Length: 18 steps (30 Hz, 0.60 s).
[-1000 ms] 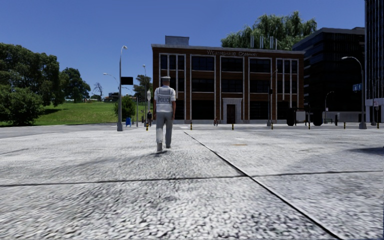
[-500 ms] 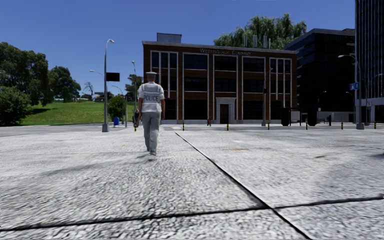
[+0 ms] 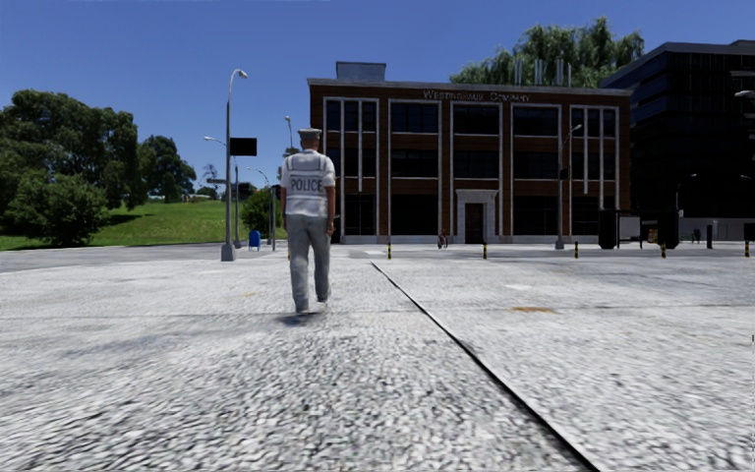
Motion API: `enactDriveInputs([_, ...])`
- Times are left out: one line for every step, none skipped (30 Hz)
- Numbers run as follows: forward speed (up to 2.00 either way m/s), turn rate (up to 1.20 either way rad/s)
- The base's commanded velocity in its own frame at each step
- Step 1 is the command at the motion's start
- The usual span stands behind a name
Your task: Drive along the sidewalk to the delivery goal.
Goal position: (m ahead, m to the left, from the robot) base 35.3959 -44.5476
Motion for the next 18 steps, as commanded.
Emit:
enactDriveInputs([2.0, 0.0])
enactDriveInputs([2.0, 0.0])
enactDriveInputs([2.0, 0.0])
enactDriveInputs([2.0, 0.0])
enactDriveInputs([2.0, 0.0])
enactDriveInputs([2.0, 0.0])
enactDriveInputs([2.0, 0.0])
enactDriveInputs([2.0, 0.0])
enactDriveInputs([2.0, 0.0])
enactDriveInputs([2.0, 0.0])
enactDriveInputs([2.0, 0.0])
enactDriveInputs([2.0, 0.0])
enactDriveInputs([2.0, 0.0])
enactDriveInputs([2.0, 0.0])
enactDriveInputs([2.0, 0.0])
enactDriveInputs([2.0, 0.0])
enactDriveInputs([2.0, 0.0])
enactDriveInputs([2.0, 0.0])
